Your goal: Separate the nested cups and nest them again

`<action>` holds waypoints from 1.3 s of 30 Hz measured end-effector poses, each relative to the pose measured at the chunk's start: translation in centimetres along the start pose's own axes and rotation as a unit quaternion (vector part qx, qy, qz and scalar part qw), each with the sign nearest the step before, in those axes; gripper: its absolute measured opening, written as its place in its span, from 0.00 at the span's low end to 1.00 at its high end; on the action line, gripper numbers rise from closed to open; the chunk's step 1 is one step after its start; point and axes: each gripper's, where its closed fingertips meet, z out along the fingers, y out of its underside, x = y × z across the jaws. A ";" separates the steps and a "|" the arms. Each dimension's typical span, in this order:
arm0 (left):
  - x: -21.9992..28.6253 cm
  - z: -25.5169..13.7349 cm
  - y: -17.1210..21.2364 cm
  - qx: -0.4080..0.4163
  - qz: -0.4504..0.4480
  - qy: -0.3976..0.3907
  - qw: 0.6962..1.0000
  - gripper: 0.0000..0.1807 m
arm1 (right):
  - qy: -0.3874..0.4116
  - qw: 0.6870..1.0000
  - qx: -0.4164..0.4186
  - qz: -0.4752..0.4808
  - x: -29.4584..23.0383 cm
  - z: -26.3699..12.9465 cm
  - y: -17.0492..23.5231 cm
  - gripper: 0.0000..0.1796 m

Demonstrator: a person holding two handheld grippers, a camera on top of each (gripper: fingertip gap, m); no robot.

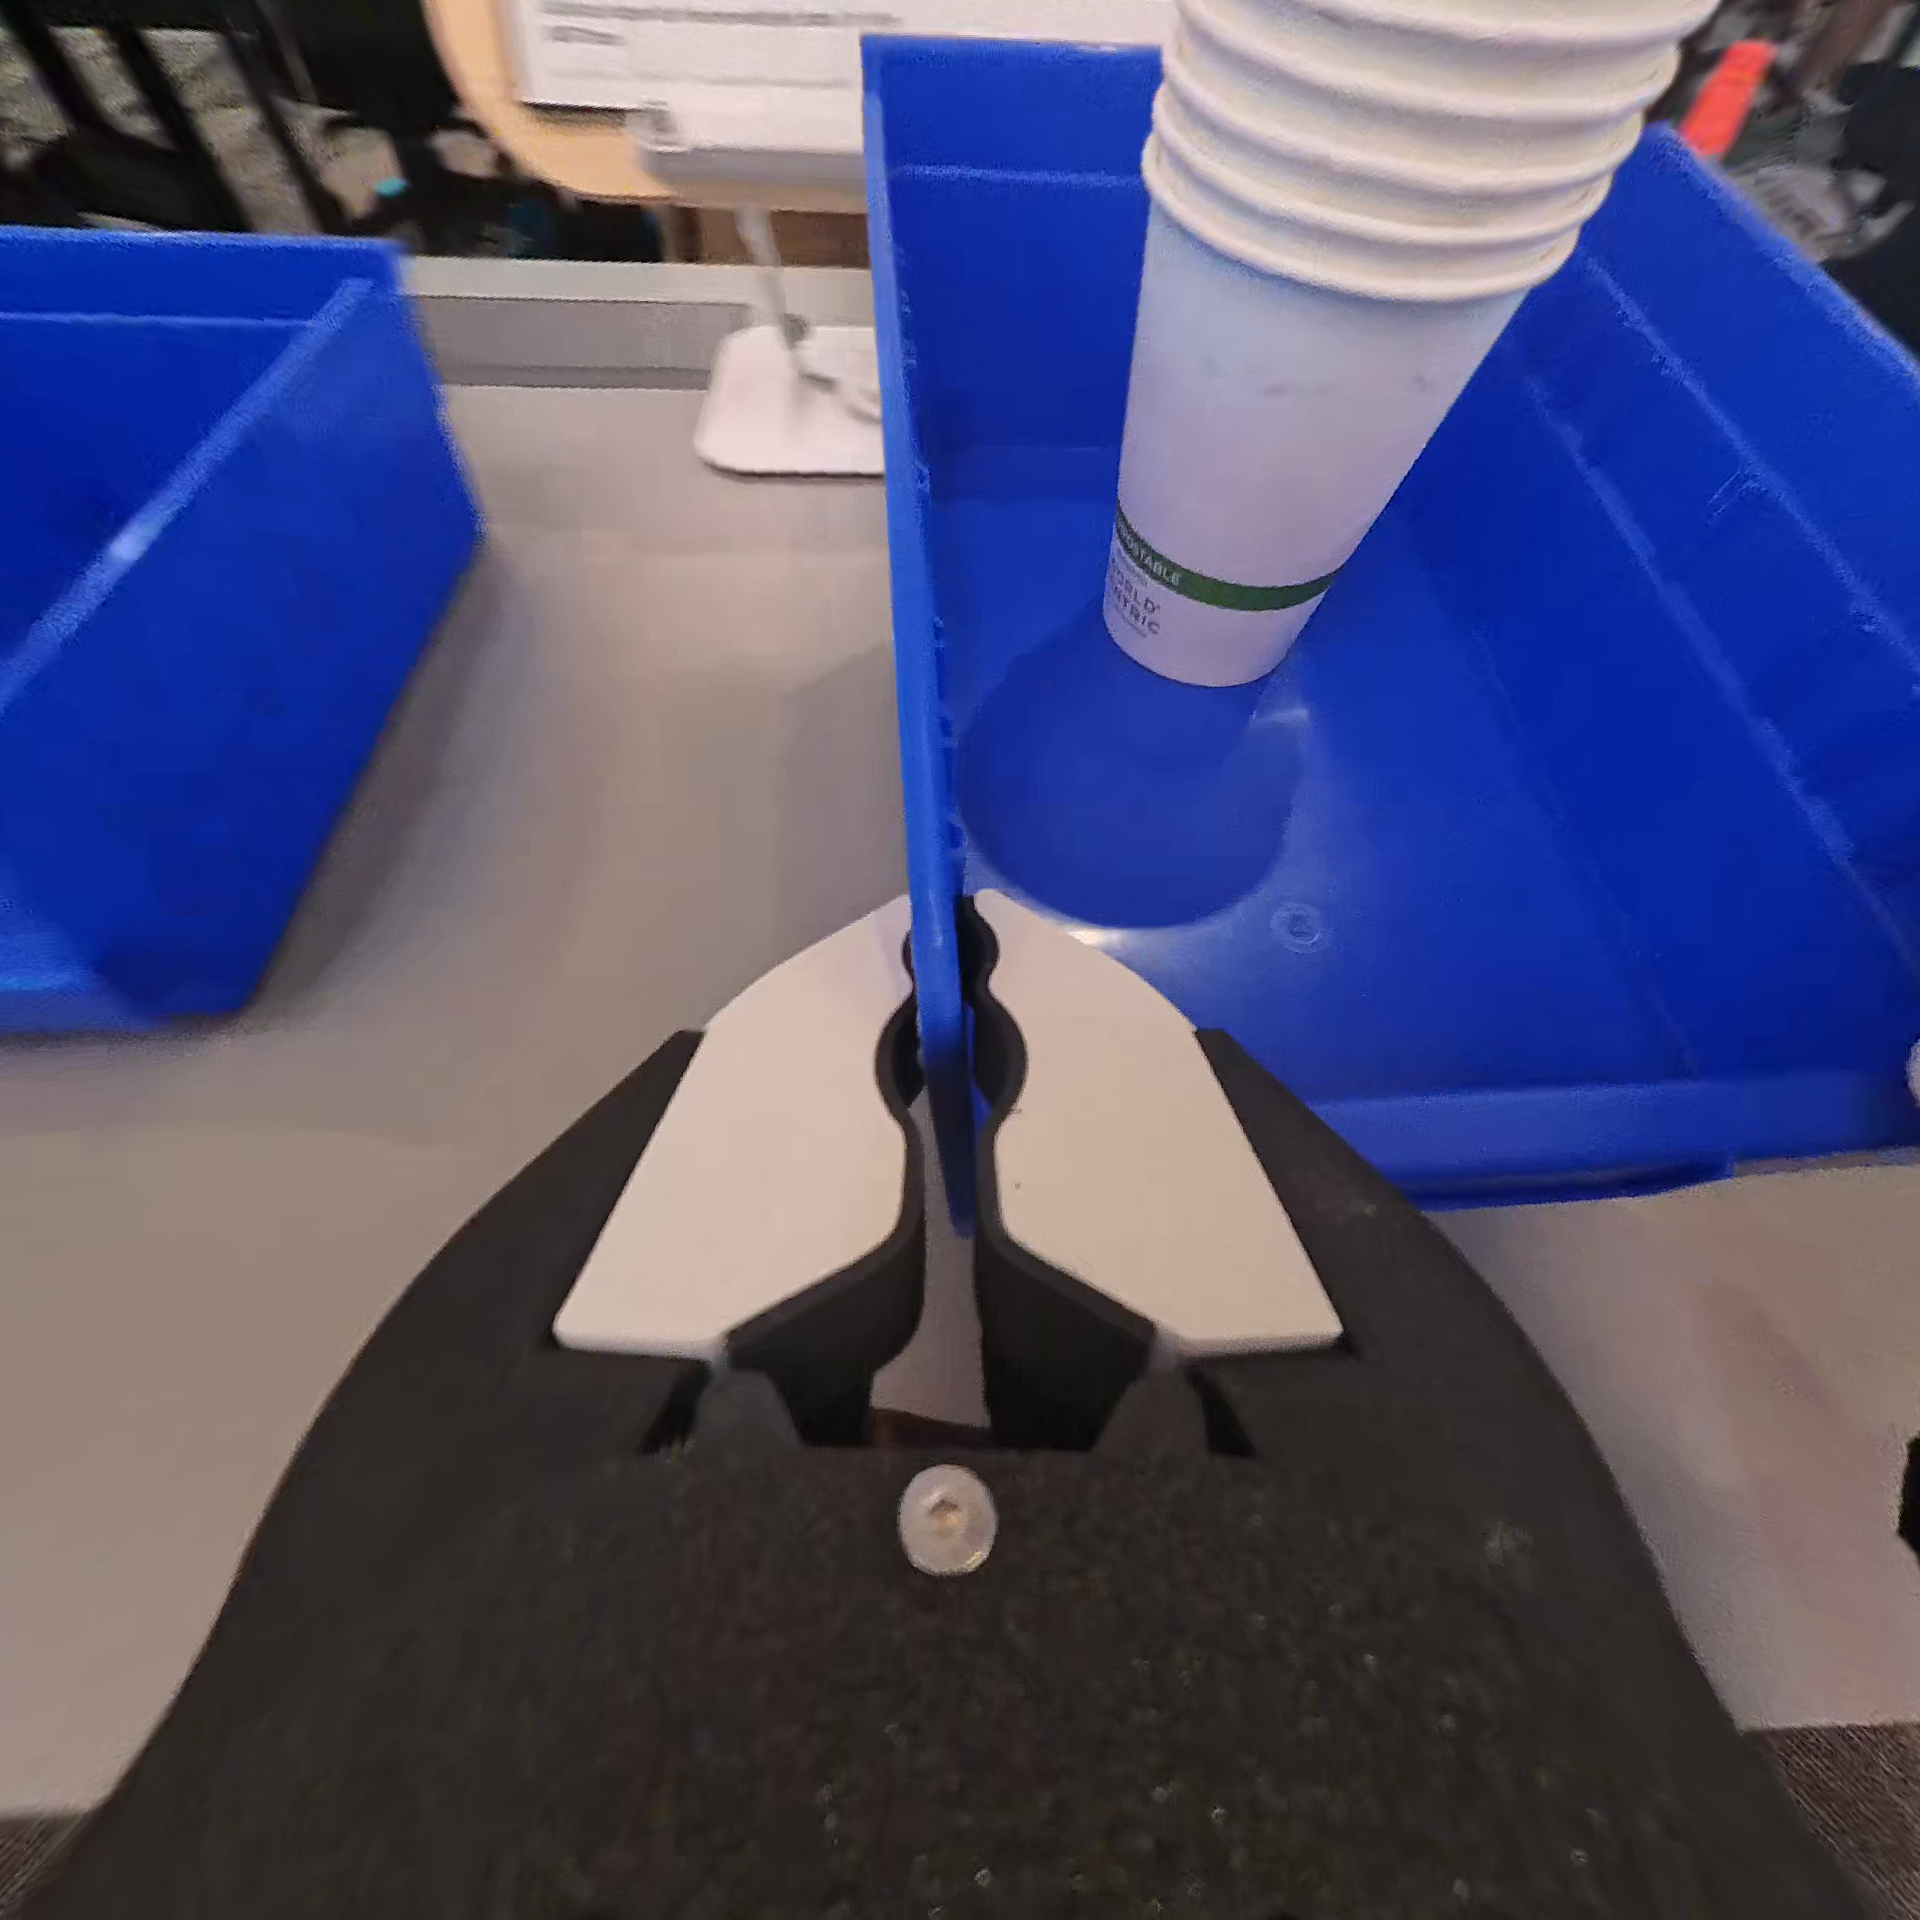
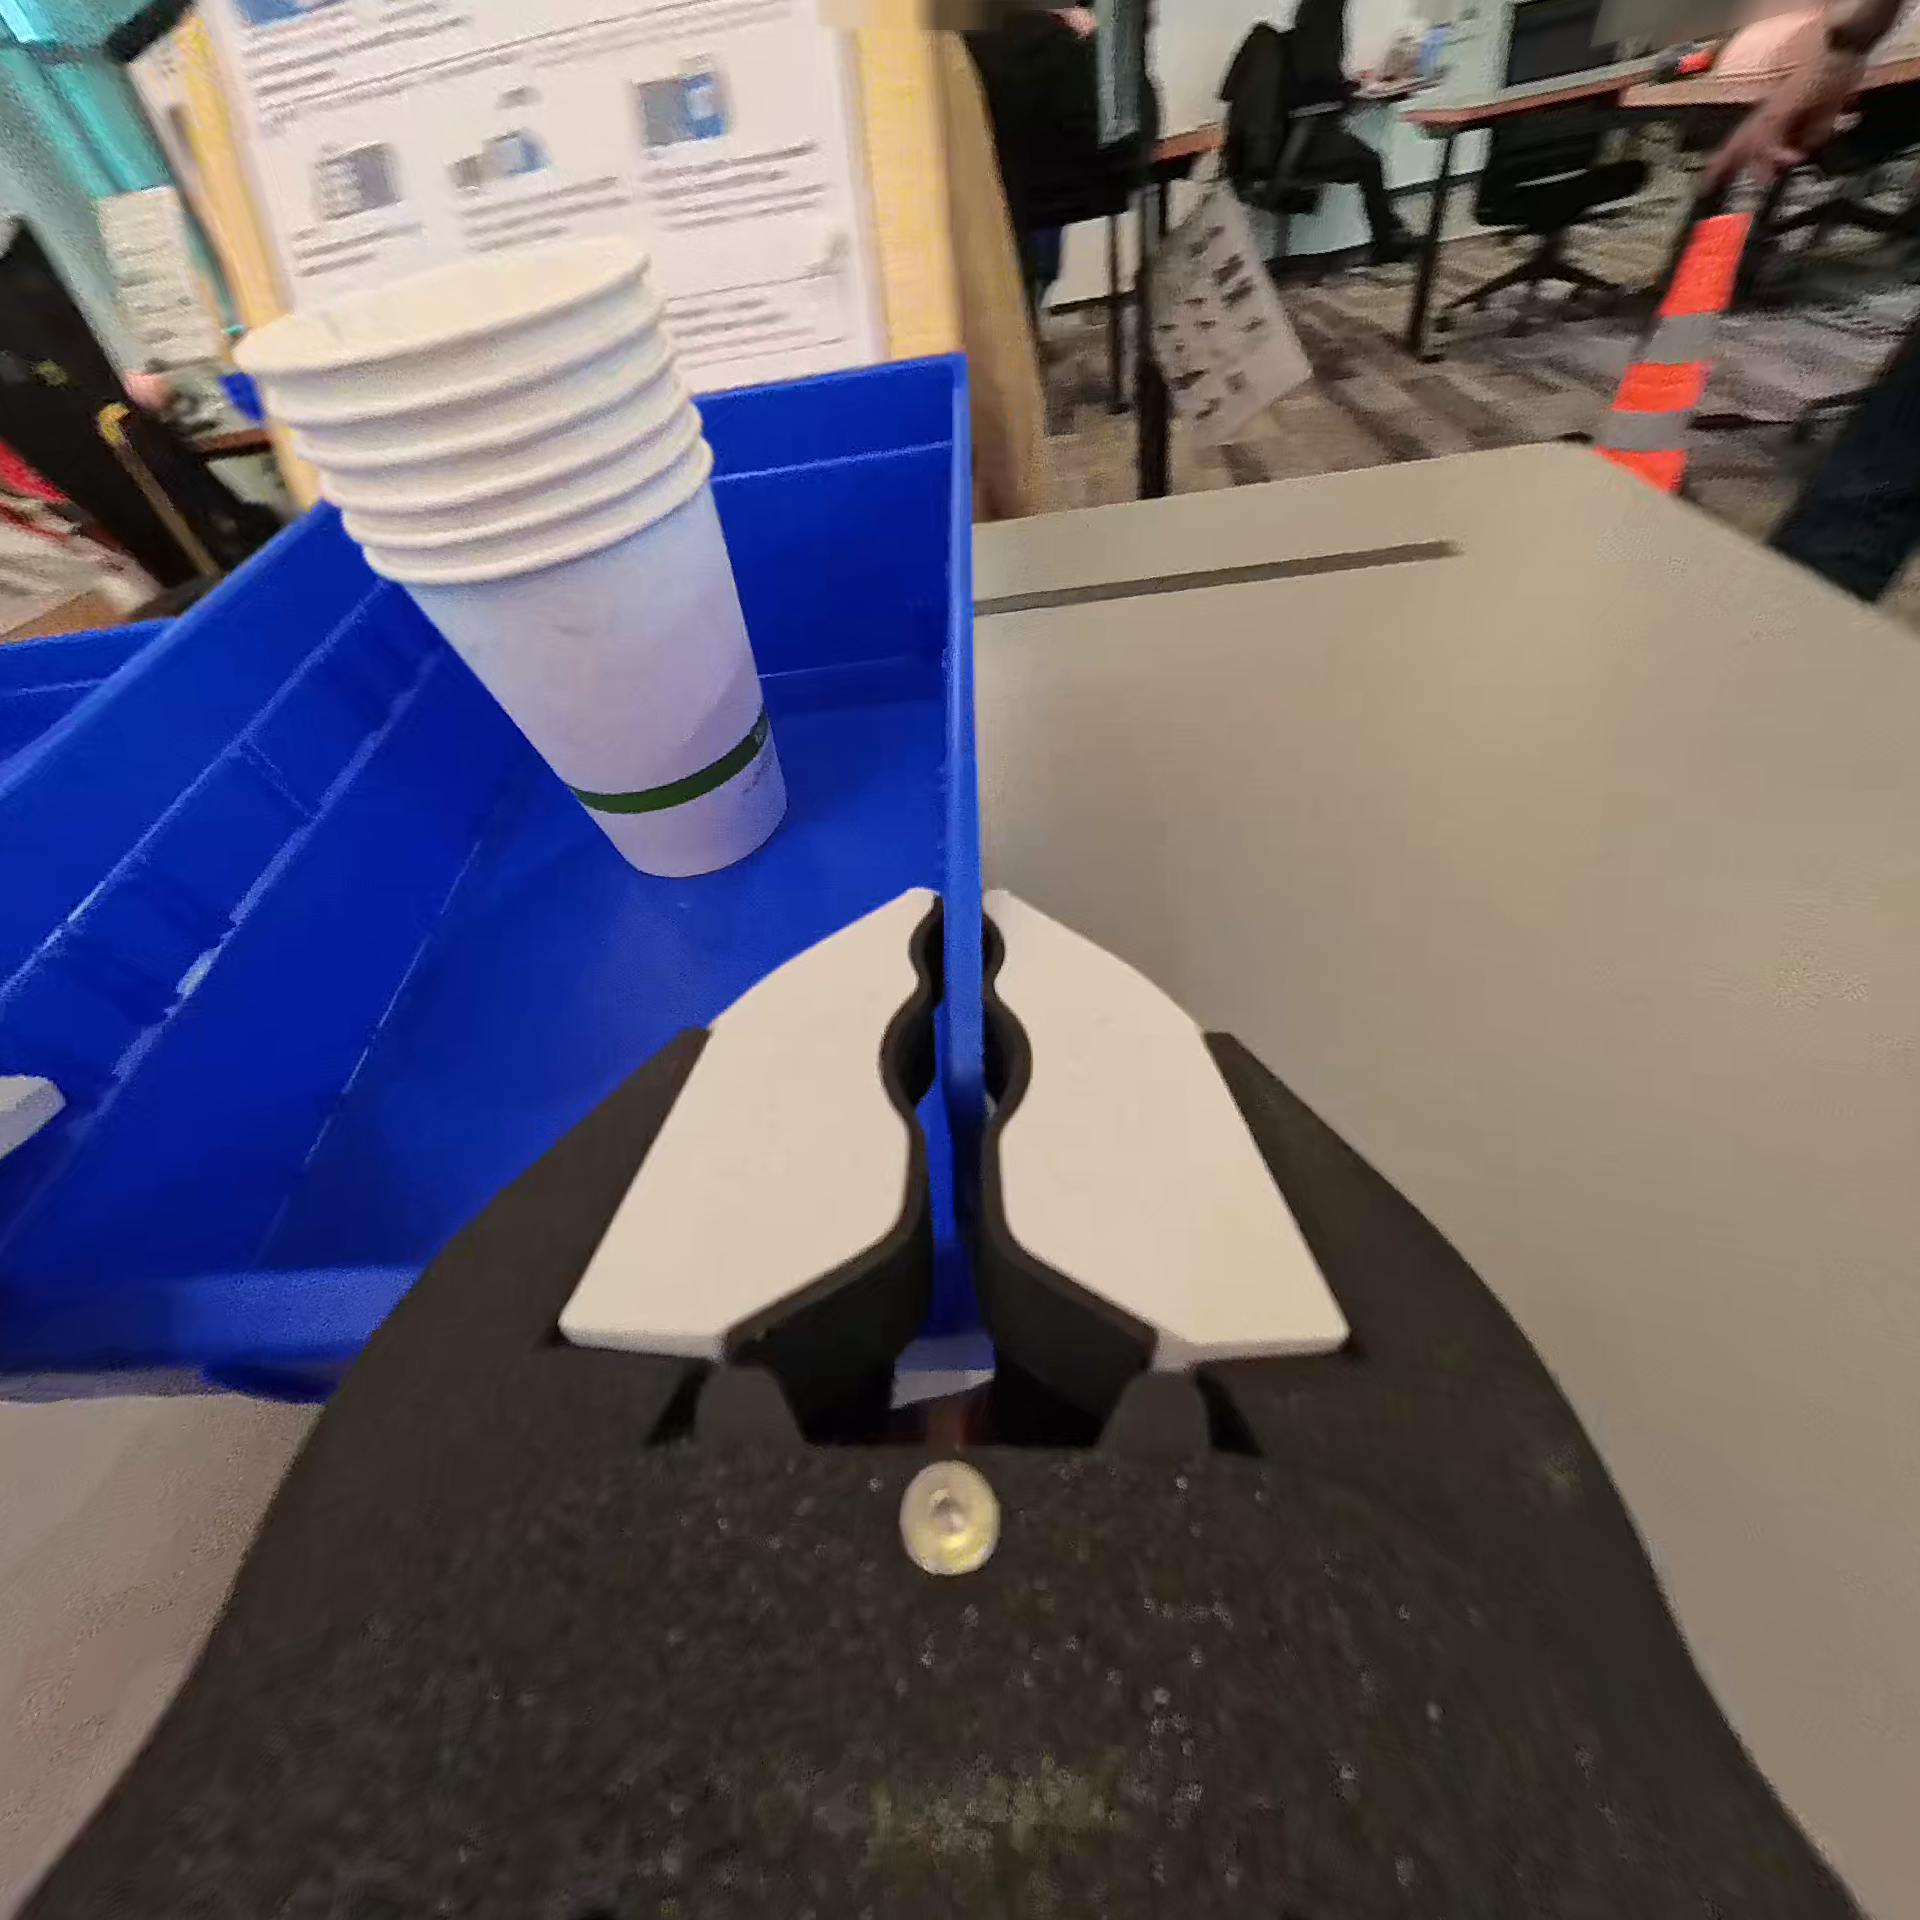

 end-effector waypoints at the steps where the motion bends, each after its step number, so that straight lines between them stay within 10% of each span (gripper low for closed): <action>1: -1.9 -0.4 0.1 -0.002 -0.001 -0.015 1.000 0.01 | -0.014 1.000 -0.006 -0.004 -1.9 0.5 0.4 0.02; 16: -10.5 1.6 3.5 -0.036 -0.028 0.006 0.999 0.03 | -0.075 0.994 -0.069 -0.039 -9.3 3.4 4.9 0.07; 18: -10.5 1.0 4.5 -0.058 -0.019 0.017 0.998 0.29 | -0.089 0.992 -0.084 -0.033 -8.9 2.6 5.0 0.27; 21: -13.5 -2.6 5.4 -0.057 -0.022 0.019 0.998 0.36 | -0.118 0.989 -0.063 -0.058 -7.8 -1.0 4.1 0.33; 30: -37.7 -0.2 0.3 -0.004 -0.078 -0.076 0.994 0.33 | -0.208 0.973 -0.063 -0.082 -9.4 -6.5 5.6 0.25; 39: -40.5 5.9 0.6 -0.044 -0.081 -0.047 0.995 0.03 | -0.312 0.939 -0.086 -0.118 -19.6 -7.5 7.3 0.24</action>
